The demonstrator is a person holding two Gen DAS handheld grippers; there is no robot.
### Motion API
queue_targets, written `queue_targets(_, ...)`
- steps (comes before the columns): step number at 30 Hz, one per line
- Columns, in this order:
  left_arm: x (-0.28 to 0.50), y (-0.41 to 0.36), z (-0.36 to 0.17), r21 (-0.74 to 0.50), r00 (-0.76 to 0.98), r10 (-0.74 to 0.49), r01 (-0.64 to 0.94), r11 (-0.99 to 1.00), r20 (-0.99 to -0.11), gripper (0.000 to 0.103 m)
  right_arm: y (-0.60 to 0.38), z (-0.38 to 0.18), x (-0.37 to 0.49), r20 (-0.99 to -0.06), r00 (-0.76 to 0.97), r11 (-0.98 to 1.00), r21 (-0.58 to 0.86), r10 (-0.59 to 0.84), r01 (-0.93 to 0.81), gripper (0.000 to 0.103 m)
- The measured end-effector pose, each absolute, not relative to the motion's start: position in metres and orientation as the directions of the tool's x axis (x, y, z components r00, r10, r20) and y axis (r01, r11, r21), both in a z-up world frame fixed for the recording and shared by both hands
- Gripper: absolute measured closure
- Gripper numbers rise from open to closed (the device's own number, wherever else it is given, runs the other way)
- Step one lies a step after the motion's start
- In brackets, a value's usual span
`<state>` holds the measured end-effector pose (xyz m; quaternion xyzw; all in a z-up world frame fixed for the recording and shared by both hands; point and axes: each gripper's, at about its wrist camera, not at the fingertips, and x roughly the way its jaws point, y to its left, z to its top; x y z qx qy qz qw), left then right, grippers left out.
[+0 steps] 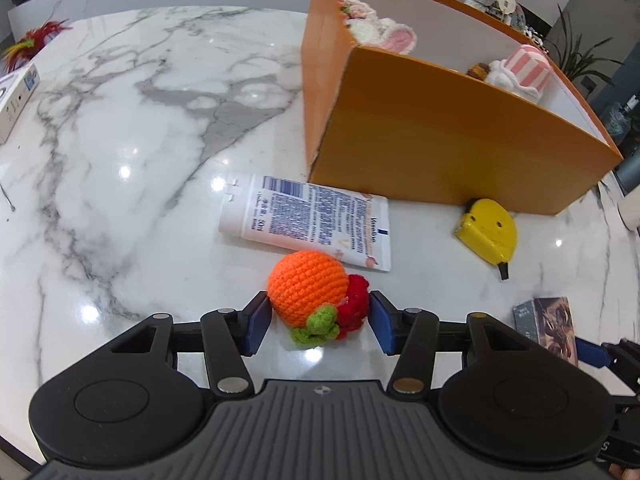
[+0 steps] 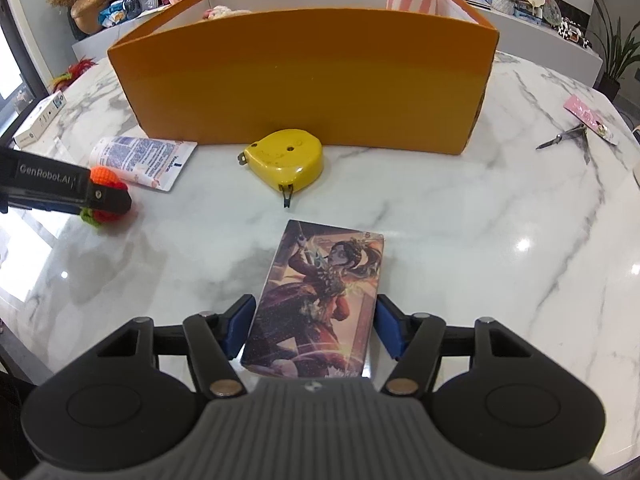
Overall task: Organize objects
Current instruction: 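Grasp the orange crocheted fruit with the left tool while the right tool grasps the printed card box, then lift the crocheted fruit and card box over the orange box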
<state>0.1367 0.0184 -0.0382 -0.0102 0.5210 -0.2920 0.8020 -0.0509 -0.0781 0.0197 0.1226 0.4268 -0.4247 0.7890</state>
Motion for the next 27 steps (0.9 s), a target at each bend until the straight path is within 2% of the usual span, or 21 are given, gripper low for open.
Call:
queue_targets(12,0.13,0.013,-0.029,-0.29,0.31,-0.475,0.489,0.823,-0.823,0.042,-0.075,0.035,-0.053,-0.737,0.309,0.602,-0.165,-0.602,0.781,0.039)
queue_targets(21,0.127,0.011,-0.029,-0.291,0.304,-0.48,0.501,0.815,-0.823,0.042,-0.079,0.019,-0.048,-0.758,0.253,0.588,-0.205,-0.602,0.783,0.039)
queue_targets(27,0.127,0.01,-0.029,-0.286,0.294,-0.477,0.511,0.811,-0.828,0.042,-0.083,0.013,-0.042,-0.719,0.238,0.559,-0.245,-0.653,0.792,0.038)
